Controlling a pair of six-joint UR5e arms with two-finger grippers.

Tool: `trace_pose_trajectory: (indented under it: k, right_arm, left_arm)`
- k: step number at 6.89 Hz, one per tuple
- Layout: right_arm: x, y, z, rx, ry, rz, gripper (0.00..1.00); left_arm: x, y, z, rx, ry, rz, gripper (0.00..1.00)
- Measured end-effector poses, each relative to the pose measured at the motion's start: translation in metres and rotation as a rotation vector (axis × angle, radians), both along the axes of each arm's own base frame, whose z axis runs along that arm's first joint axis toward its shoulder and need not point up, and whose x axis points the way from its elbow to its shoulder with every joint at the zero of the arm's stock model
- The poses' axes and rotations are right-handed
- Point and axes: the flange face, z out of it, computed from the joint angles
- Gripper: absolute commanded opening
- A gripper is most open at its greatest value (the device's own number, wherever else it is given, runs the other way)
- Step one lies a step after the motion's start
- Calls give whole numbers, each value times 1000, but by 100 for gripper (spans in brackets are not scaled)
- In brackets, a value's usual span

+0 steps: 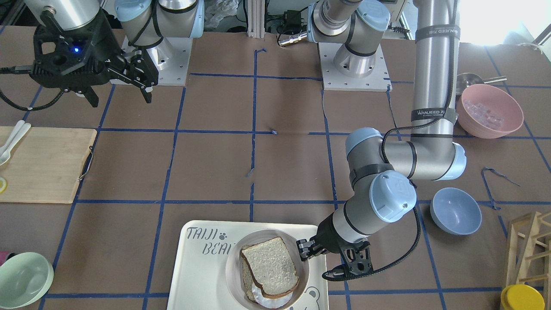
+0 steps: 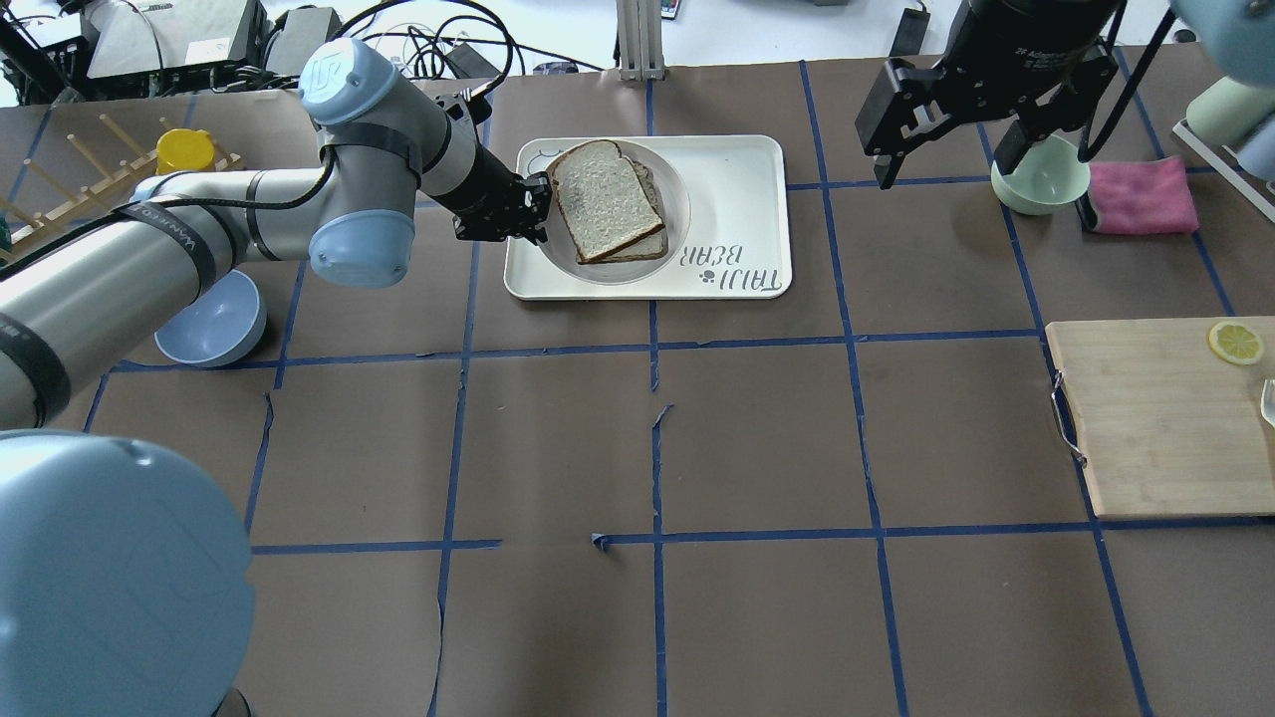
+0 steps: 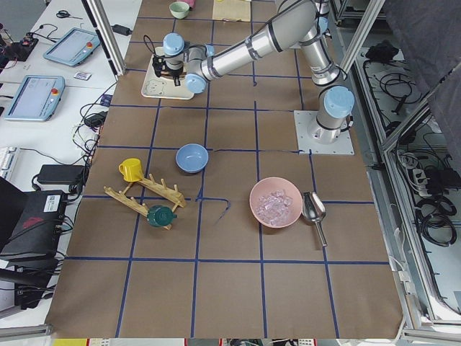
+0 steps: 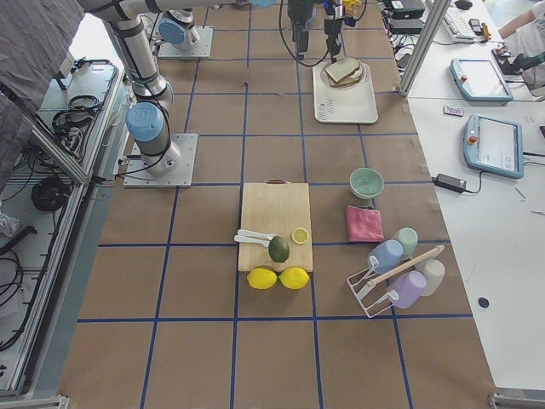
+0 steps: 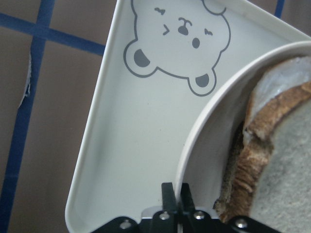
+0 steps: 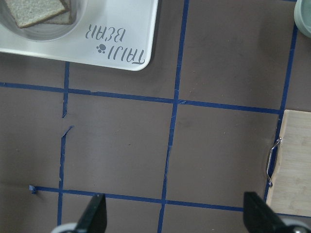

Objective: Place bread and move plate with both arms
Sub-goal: 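Slide the plate with the left gripper onto the cream tray, then open the left gripper and release the plate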

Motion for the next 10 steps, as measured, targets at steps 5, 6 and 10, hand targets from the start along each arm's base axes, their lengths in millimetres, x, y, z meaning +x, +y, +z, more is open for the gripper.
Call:
trace_pose_trajectory:
  k: [5, 6, 10]
  right_arm:
    - [0, 1, 0, 1, 0, 4, 100]
    - [0, 1, 0, 0, 0, 4, 100]
    - [-1, 0, 0, -3, 0, 15, 100]
  left_arm:
    - [-21, 4, -35, 57, 28, -81, 100]
    - [-22, 4, -35, 58, 27, -87, 100]
    - [-16, 15, 26, 54, 14, -81, 100]
